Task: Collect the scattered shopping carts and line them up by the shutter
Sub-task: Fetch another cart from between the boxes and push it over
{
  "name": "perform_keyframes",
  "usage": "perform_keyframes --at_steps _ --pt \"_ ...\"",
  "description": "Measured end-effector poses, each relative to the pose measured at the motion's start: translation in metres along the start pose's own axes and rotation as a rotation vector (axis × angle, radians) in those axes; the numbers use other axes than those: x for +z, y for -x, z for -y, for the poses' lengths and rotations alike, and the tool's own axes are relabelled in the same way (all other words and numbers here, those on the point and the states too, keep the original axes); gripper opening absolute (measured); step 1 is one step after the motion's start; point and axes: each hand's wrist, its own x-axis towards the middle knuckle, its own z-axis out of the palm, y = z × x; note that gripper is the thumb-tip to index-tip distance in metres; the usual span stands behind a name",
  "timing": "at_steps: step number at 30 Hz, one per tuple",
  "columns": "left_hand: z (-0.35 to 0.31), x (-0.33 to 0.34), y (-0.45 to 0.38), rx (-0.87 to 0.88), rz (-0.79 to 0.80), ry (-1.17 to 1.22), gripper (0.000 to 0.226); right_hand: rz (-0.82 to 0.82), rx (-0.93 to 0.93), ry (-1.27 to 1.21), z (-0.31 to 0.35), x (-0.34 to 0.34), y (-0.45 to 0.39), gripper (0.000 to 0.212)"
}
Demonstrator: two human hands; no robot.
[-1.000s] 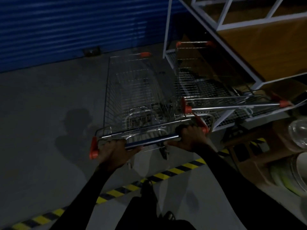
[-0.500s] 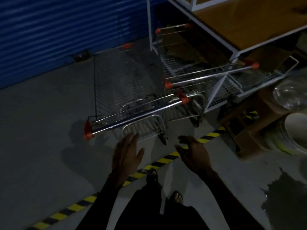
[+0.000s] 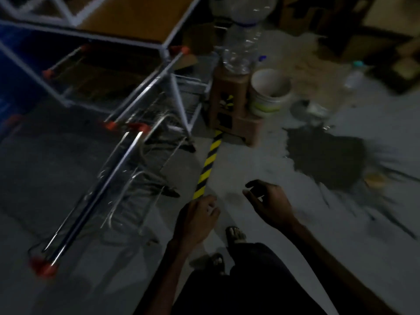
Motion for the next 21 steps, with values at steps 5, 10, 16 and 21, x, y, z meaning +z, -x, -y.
perform_keyframes --at_steps 5,10,16,21 --pt "-0.019 0.008 -0.001 0.244 0.001 0.016 0.026 -0.216 0.257 -0.042 -0.018 -0.017 0.084 0.031" --pt "-0.045 0.038 -0.004 0.455 0.131 0.001 0.027 -0.406 0.488 -0.085 -0.036 -0.019 0.169 0.029" --pt "-0.109 0.086 0.023 0.676 0.312 -0.098 0.03 -0.601 0.709 -0.127 -0.059 -0.026 0.264 0.026" --pt "-0.178 0.124 0.047 0.86 0.316 -0.118 0.031 -0.762 0.783 -0.144 -0.085 -0.05 0.314 0.026"
